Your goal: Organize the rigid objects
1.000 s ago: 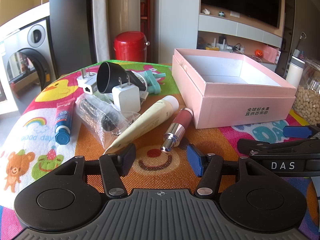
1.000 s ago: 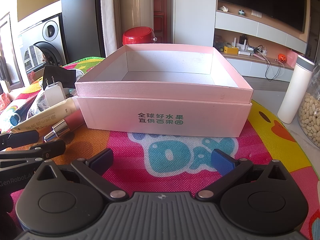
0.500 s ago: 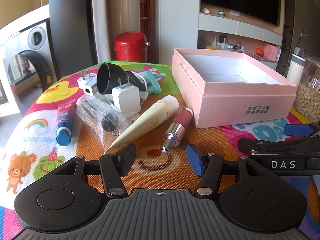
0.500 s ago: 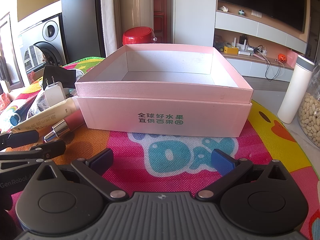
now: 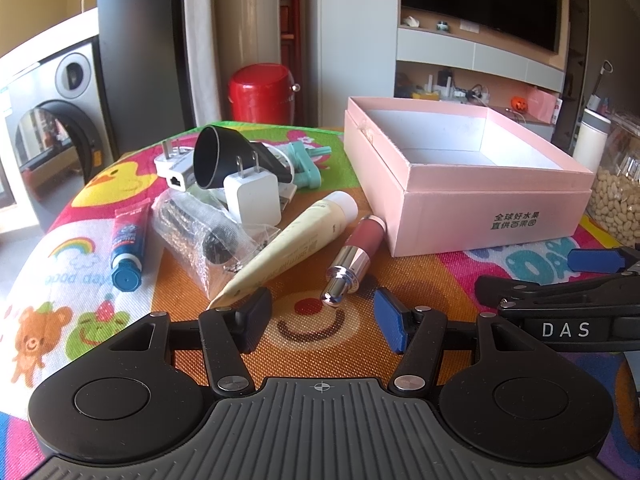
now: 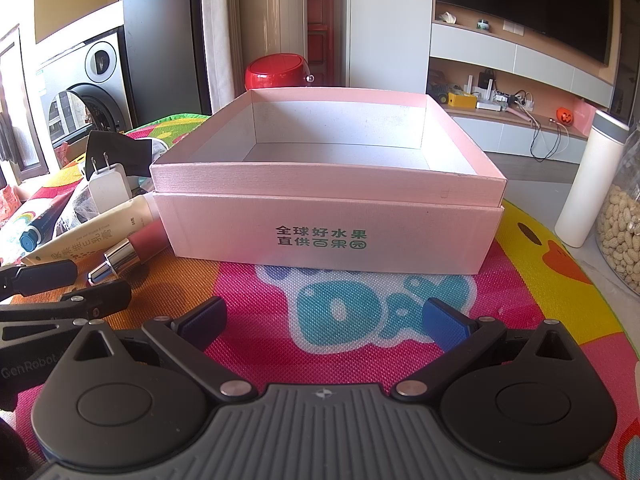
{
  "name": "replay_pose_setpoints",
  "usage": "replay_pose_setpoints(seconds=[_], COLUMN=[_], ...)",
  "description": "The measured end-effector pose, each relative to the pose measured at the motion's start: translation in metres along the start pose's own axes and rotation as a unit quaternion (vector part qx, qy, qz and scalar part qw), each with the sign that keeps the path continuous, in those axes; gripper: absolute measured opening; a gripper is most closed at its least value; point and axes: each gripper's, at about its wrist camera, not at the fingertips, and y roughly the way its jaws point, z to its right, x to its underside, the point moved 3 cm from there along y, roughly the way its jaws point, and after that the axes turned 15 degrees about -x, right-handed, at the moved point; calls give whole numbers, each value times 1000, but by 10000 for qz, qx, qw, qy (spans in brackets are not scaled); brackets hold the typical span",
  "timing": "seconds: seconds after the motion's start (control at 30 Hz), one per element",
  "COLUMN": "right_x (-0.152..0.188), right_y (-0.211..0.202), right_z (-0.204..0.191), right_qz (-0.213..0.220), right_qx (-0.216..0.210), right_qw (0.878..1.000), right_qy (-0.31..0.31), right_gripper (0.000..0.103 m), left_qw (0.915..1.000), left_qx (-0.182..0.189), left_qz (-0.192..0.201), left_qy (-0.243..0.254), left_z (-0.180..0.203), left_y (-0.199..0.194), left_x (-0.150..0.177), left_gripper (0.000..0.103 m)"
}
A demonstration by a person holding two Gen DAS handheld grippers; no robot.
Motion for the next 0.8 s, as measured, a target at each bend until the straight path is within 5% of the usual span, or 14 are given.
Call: replay_pose_setpoints(seconds=[0.13,0.33,0.5,0.6,0.73,0.8], right_x=[0,-3,11,15,7,0], right_y=[0,-14,-25,-33,-26,-27], right_z=[0,7,-3,-2,-2,-4], right_qz=[-1,-347,-649,-692,-893,-996], right_qx=[-7,-343,-213,-124,-339,-501], right_qw=[10000,9986,9977,9975,9953,9935], right_qy=[5,226,43,26,-161,-233], right_gripper=[103,103,103,103,103,93], left_qw=[10000,9981,9972,9960,9936,9927], left_qx=[45,582,96,-399,-454,-406], left_qz=[-3,54,434,42,-475,-655], left_qy=[-20,-196,-594,-804,-922,-930], left_z=[-2,-26,-86,-120,-137,-138], left_y=[0,-22,-29,5,49,63], left_x=[0,1,-33,-58,-63,-58], left_gripper=[62,61,62,59,59,59])
